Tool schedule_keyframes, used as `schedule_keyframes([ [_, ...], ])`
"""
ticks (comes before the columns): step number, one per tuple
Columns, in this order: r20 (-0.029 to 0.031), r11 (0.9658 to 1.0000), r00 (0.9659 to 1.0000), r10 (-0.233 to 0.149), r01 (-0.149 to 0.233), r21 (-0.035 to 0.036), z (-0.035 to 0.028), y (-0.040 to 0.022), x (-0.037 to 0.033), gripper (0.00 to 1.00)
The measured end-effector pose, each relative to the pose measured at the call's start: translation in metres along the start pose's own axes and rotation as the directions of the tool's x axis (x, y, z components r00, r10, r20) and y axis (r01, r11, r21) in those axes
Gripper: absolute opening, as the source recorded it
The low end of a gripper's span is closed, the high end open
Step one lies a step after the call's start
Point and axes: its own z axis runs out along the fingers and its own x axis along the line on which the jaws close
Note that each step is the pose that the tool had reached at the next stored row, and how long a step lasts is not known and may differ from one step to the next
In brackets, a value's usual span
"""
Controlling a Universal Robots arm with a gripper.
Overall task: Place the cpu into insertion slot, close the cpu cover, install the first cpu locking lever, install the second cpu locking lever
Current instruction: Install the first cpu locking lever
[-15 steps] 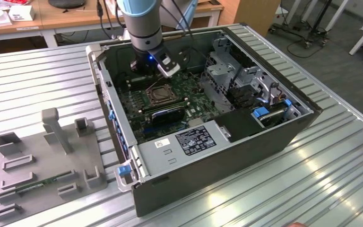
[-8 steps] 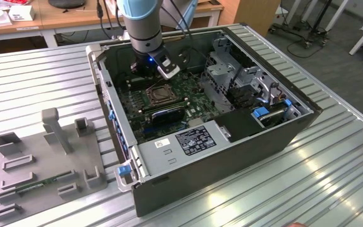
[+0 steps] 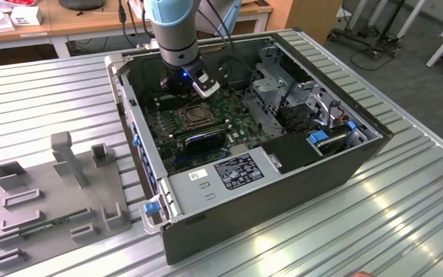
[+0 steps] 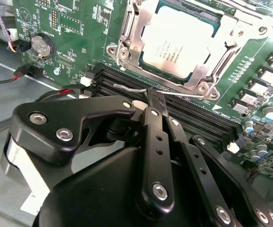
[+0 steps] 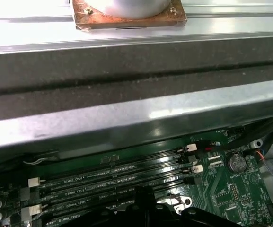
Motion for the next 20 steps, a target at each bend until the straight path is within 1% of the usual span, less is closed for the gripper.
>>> schedule_keyframes([
  [6, 0.0001, 1.0, 1.0, 0.0, 0.0, -0.0003, 0.0034, 0.0024, -0.0002, 0.11],
  [9, 0.0001, 1.0, 1.0, 0.0, 0.0, 0.0003, 0.0043, 0.0026, -0.0002, 0.11],
  [12, 0.0003, 1.0, 1.0, -0.001, 0.001, 0.0017, 0.0045, 0.0025, -0.0002, 0.11],
  [18, 0.0004, 1.0, 1.0, -0.001, 0.001, 0.0018, 0.0046, 0.0025, -0.0002, 0.11],
  [20, 0.0004, 1.0, 1.0, -0.001, 0.001, 0.0018, 0.0037, 0.0028, -0.0003, 0.11],
])
